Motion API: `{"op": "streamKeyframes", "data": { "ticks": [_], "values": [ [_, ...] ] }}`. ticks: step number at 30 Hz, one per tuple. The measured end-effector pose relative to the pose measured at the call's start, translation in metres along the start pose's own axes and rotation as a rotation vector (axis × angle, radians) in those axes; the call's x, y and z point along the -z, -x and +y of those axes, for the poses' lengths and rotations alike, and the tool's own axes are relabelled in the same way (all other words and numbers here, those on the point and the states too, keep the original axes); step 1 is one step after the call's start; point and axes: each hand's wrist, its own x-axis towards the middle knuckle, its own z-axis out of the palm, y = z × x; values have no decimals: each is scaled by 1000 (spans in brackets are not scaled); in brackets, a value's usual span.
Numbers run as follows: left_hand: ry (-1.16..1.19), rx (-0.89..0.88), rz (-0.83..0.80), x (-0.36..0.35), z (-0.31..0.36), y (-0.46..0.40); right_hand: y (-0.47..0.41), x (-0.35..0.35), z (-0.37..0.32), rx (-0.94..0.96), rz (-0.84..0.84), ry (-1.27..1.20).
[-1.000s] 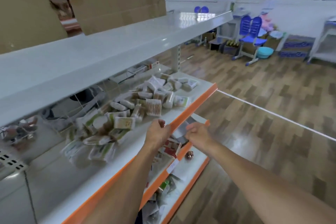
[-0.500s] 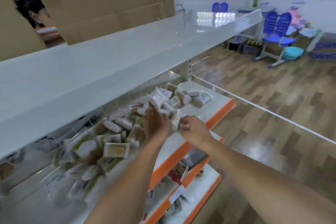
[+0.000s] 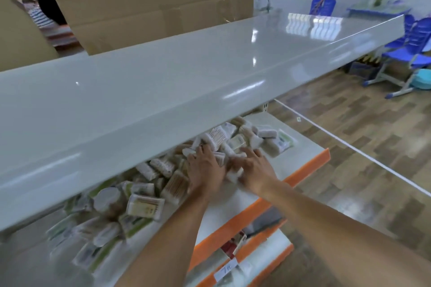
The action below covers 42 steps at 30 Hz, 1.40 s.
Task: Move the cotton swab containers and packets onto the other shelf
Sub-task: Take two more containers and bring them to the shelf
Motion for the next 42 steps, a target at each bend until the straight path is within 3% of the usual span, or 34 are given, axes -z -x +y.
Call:
{"op": "streamKeyframes", "data": {
  "ticks": [2,5,8,11,14,21,25,29,33,42],
  "values": [
    [145,96,-69,8,0,-6,-5,3,11,13,-6,-53],
    [588,304,-226,28,2,-14,-10,12,28,29,18,-172],
    [891,429,-249,40,-2,-18,-20,22,42,11,75,-473],
    [1043,460,-258,52,0,-16,-32,37,48,-166,-17,-839],
    [1108,456,-235,71,7,-11,-42,50,51,-195,-109,-1185],
    [1128,340,-125,82,6,6,-56,59,53,-237,-349,-1513],
    [1474,499,-140,78,6,9,-58,56,54,-200,-457,-1564],
    [1673,620,-108,73,2,13,-62,53,57,-252,-547,-1580],
    [1863,573,-143,75,2,19,-64,56,60,-207,-682,-1557],
    [1863,452,-150,60,5,23,-67,54,58,-159,-509,-1386]
  ]
}}
